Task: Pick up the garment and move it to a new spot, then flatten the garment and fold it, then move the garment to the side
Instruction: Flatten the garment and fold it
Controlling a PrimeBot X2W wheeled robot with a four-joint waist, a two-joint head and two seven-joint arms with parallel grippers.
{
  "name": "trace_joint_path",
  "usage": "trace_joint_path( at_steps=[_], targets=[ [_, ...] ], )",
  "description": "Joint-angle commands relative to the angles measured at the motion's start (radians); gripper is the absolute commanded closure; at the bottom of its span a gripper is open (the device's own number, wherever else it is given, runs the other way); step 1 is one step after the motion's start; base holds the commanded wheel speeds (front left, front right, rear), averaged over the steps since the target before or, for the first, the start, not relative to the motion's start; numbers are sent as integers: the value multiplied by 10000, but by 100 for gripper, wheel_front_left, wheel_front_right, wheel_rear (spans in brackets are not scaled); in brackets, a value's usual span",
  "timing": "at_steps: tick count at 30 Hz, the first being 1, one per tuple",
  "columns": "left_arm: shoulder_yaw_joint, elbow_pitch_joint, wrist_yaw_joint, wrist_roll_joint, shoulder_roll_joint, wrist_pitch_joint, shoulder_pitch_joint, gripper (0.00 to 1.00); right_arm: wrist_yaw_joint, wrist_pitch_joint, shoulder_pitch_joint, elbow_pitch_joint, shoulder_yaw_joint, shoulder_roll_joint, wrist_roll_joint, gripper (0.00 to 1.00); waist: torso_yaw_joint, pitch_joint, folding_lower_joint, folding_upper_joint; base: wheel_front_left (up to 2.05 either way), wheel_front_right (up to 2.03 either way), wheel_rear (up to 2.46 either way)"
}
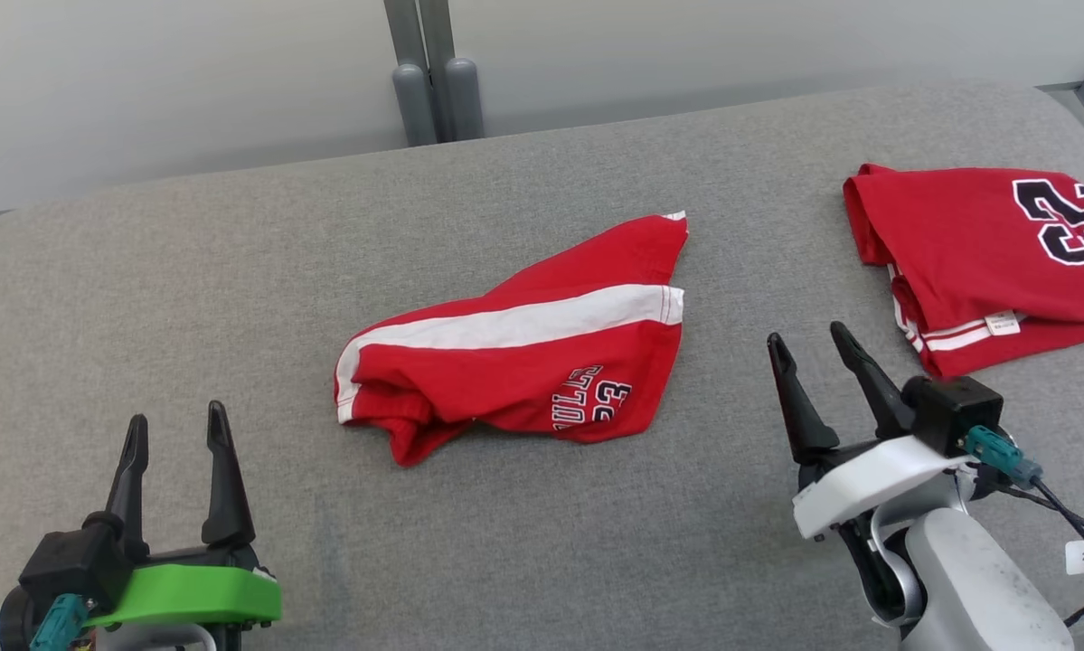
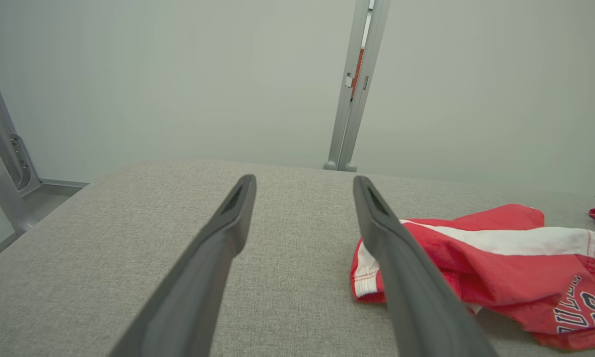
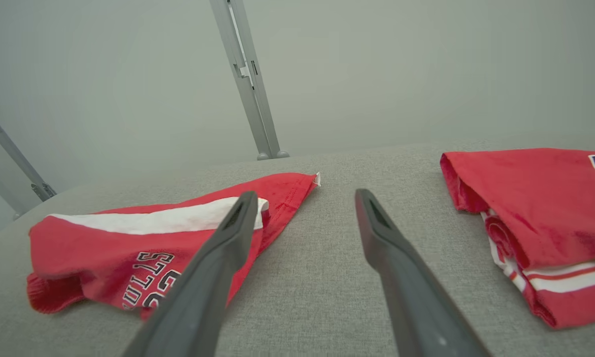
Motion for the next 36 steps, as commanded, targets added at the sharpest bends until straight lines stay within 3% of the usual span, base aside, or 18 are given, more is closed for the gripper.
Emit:
trace_joint_path(
  at_steps=[1,11,19,24,25,26,27,36],
  targets=[
    [6,27,-56,52,-42,-27,-190,0,-2,-11,-264,237,255,-100,175,0,172,105,0,0,0,0,0],
    [-46,208,-229,170,-259,-25,-490,0,-2,1229,-1882,2134,1889,-668,1793,0,1150,428,0,0,0,0,0],
    [-50,349,-356,259,-405,-25,-630,0,0,3032,-2841,3235,2365,-991,3522,0,1956,625,0,0,0,0,0],
    [-31,407,-431,338,-463,-26,-666,0,0,3486,-3287,3604,2407,-1216,4068,0,2239,706,0,0,0,0,0],
    [-15,425,-452,351,-467,-26,-668,0,0,3544,-3351,3648,2435,-1232,4146,38,2269,713,0,0,0,0,0],
    [9,442,-475,355,-465,-26,-671,0,0,3517,-3398,3636,2450,-1252,4217,60,2285,718,0,0,0,0,0],
    [33,456,-487,353,-469,-26,-682,0,0,3452,-3457,3610,2446,-1287,4291,100,2290,722,0,0,0,0,0],
    [119,696,-548,408,-474,-26,-530,0,0,2977,-3227,3039,2806,-1760,4611,100,1673,383,0,0,0,0,0]
  ],
)
